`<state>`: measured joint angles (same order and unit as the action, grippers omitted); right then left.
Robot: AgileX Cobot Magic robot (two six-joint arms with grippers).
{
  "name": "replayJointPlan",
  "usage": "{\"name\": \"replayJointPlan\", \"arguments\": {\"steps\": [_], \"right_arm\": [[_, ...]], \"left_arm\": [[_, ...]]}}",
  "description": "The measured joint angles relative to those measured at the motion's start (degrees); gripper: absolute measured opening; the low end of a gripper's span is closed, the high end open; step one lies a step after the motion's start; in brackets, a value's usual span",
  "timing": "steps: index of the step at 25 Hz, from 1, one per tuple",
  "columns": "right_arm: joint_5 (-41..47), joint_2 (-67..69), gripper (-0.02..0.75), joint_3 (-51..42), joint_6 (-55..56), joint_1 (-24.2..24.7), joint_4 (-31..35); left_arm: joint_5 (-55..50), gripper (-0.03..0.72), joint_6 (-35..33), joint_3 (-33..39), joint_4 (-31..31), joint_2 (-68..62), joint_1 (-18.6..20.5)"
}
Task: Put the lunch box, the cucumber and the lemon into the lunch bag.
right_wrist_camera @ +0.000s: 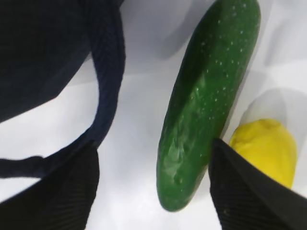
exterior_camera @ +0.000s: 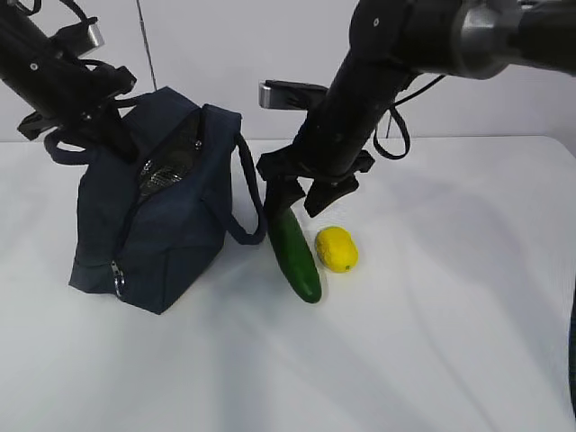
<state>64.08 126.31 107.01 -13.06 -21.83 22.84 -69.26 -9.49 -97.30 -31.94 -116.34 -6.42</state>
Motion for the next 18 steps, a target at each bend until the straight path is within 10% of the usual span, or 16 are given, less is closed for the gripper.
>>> {"name": "replayJointPlan", "arguments": {"steps": [18], "right_arm": [[-4.7, 3.6, 0.523, 0.2, 1.4, 0.0, -1.9]], "left_arm": [[0.0, -0.001, 0.2, 0.0, 3.7, 0.0, 2.9]]}}
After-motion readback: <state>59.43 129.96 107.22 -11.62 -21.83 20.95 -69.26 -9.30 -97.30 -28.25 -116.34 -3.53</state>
